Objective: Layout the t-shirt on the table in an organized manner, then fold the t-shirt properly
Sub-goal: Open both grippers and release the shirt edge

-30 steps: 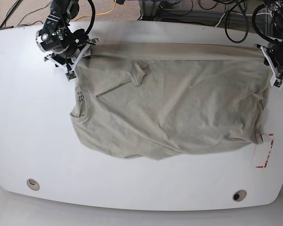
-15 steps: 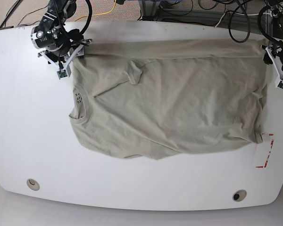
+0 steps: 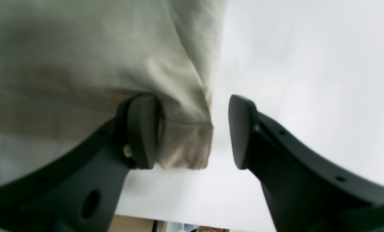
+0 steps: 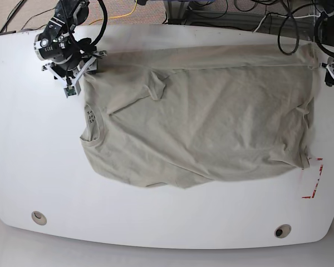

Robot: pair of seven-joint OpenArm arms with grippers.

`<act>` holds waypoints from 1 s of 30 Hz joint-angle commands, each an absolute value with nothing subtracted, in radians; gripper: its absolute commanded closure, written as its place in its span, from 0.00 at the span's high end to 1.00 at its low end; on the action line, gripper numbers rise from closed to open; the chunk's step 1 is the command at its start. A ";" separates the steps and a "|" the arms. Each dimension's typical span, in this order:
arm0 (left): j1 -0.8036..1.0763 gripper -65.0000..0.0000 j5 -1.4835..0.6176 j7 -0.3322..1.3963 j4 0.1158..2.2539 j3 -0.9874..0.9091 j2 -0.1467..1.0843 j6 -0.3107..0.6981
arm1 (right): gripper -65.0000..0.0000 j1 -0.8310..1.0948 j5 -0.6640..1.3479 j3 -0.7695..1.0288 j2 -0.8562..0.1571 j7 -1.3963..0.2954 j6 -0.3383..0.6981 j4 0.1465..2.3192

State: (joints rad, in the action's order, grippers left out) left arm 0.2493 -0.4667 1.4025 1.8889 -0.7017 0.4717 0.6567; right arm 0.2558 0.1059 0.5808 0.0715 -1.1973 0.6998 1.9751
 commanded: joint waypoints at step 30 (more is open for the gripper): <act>0.019 0.60 -0.384 1.369 1.902 -0.647 0.358 0.653 | 0.50 -0.070 0.099 0.584 0.024 -1.193 0.698 1.873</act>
